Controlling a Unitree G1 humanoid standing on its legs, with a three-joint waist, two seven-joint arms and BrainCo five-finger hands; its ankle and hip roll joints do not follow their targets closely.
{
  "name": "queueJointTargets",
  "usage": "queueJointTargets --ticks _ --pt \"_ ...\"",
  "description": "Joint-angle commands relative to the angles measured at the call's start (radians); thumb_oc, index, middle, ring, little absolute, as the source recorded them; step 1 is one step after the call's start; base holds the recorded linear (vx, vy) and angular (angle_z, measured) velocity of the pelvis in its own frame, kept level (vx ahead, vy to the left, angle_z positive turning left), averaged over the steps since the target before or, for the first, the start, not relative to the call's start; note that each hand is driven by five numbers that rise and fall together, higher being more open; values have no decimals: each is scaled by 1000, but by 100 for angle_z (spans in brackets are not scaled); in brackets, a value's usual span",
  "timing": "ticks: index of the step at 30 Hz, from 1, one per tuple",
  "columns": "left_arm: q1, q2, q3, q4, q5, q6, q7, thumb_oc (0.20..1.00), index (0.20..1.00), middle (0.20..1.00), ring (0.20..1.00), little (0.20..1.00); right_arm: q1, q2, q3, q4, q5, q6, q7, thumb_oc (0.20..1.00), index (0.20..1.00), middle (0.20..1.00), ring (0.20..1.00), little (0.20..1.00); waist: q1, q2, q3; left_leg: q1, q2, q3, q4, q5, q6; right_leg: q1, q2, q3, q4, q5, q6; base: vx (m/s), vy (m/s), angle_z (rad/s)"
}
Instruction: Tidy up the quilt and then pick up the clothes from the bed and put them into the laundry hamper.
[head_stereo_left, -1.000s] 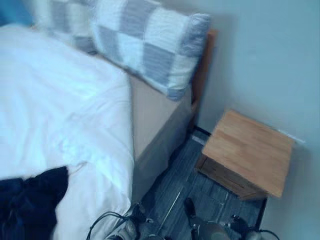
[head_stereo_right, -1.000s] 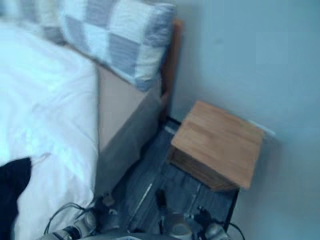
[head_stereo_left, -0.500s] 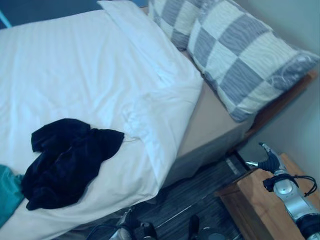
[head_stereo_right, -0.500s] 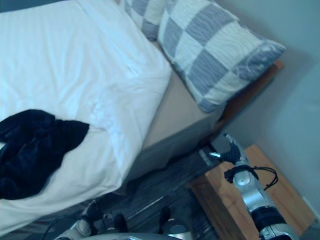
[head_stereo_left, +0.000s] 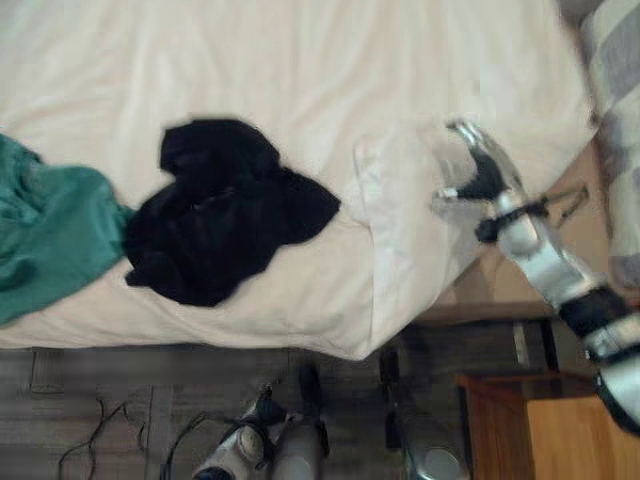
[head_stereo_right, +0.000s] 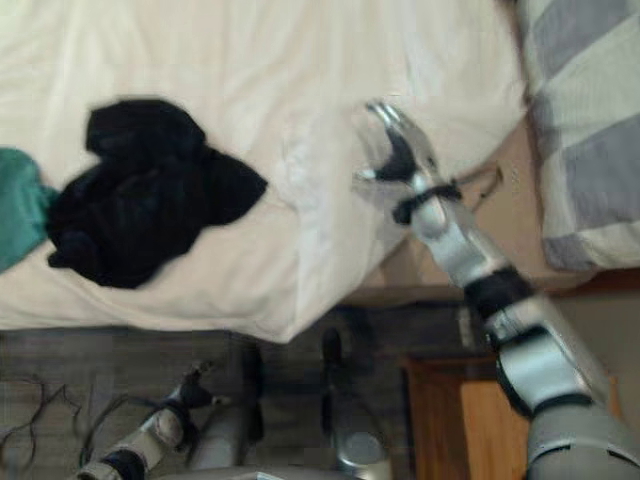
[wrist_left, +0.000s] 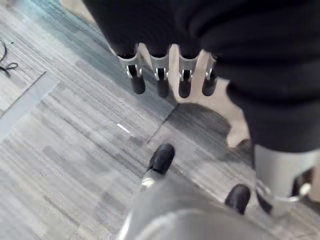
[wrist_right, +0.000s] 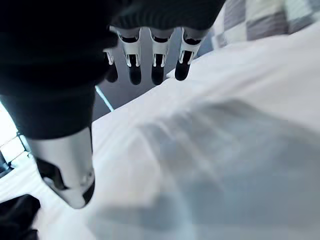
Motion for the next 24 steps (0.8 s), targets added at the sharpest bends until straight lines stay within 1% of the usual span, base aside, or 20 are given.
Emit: queueJointTargets --ticks 1,4,6,8,9,10,11,12,13,14,15,16,17,18,19,20,22,24 --pt "9 37 -46 67 -55 -14 34 1000 1000 1000 1000 1000 -59 6 25 100 -34 -6 -19 206 206 206 206 206 48 -6 -13 22 32 -13 27 -49 -27 -50 -47 17 198 -203 99 -65 -47 26" --pt "19 47 -37 46 -83 -17 28 1000 1000 1000 1000 1000 -80 20 67 162 -24 3 -1 200 200 200 200 200 54 2 1 4 40 -16 35 -42 -34 -71 -46 13 213 -211 96 -14 -24 3" --pt "23 44 -27 26 -95 -16 30 1000 1000 1000 1000 1000 -27 29 39 151 -8 9 -2 200 200 200 200 200 51 4 1 15 41 -16 33 -39 -35 -60 -42 9 211 -213 95 27 -5 0" --pt "21 24 -8 19 -110 -9 34 1000 1000 1000 1000 1000 70 34 -8 111 14 8 -6 200 200 200 200 200 38 -1 -6 39 41 -16 21 -38 -37 -34 -37 7 199 -214 93 63 -4 -2" --pt "23 25 -9 19 -110 -9 34 1000 1000 1000 1000 1000 74 33 -10 108 14 9 -6 200 200 200 200 200 39 -2 -6 42 41 -16 20 -38 -37 -31 -37 7 197 -214 93 78 16 -1" --pt "17 3 17 38 -109 2 36 1000 1000 1000 1000 1000 232 42 -73 58 20 5 -2 200 200 200 200 200 20 -7 -19 70 40 -12 4 -41 -39 -1 -33 7 183 -215 90 56 13 1" --pt "19 3 15 38 -109 2 36 1000 1000 1000 1000 1000 238 41 -76 54 19 6 -1 200 200 200 200 200 22 -7 -19 73 40 -12 2 -41 -39 2 -33 6 181 -216 90 112 12 0" --pt "17 -8 29 55 -105 9 35 1000 1000 1000 1000 1000 337 49 -113 25 23 0 11 200 200 200 200 200 12 -10 -34 94 40 -8 -8 -44 -39 25 -33 6 169 -215 89 182 -10 2" --pt "15 -31 53 82 -85 23 26 1000 1000 1000 1000 1000 500 36 -164 -20 -5 -9 41 200 200 200 200 200 -9 -19 -70 138 40 -4 -27 -52 -41 68 -34 4 142 -215 88 246 -2 10" --pt "19 -39 55 92 -70 25 18 1000 1000 1000 1000 1000 581 31 -188 -20 -22 -11 57 200 200 200 200 200 -18 -21 -88 167 40 -3 -39 -56 -41 99 -34 4 121 -212 88 189 -1 15" --pt "20 -39 55 92 -70 25 18 1000 1000 1000 1000 1000 581 30 -188 -20 -22 -10 57 200 200 200 200 200 -17 -21 -87 168 40 -3 -39 -56 -41 100 -34 4 120 -212 88 185 23 6" --pt "28 -48 66 107 -46 30 3 1000 1000 1000 1000 1000 714 28 -234 11 -47 -8 74 200 200 200 200 200 -40 -29 -126 205 38 2 -49 -69 -39 141 -36 7 91 -207 90 207 32 -16" --pt "37 -51 72 122 -32 34 -9 1000 1000 1000 1000 1000 809 50 -277 85 -56 8 81 928 928 928 928 928 -55 -34 -158 241 37 9 -55 -79 -37 180 -39 12 63 -199 93 209 33 -19" --pt "39 -50 70 121 -32 34 -9 1000 1000 1000 1000 1000 812 51 -279 84 -57 8 81 1000 1000 1000 1000 1000 -53 -35 -157 245 37 10 -55 -80 -37 185 -39 13 59 -198 93 127 34 -15" --pt "38 -53 79 129 -32 40 -10 1000 1000 1000 1000 1000 863 71 -309 118 -42 17 81 1000 1000 1000 1000 1000 -67 -40 -172 258 37 18 -55 -85 -37 197 -39 18 52 -194 95 75 32 -17" --pt "44 -53 85 133 -35 43 -10 1000 1000 1000 1000 1000 911 76 -339 126 -36 25 82 1000 1000 1000 1000 1000 -72 -42 -184 271 37 26 -55 -92 -36 211 -40 24 39 -189 97 104 44 -26" --pt "46 -58 100 150 -41 48 -10 1000 1000 1000 1000 1000 981 110 -399 208 -2 35 68 1000 1000 1000 1000 1000 -91 -48 -208 290 37 39 -55 -99 -36 231 -44 32 26 -180 103 78 32 -29" --pt "54 -56 117 164 -50 52 -14 1000 1000 1000 1000 1000 1027 127 -448 289 25 50 57 1000 1000 1000 1000 1000 -105 -52 -229 304 37 47 -55 -105 -35 244 -45 38 18 -176 107 54 29 -18"
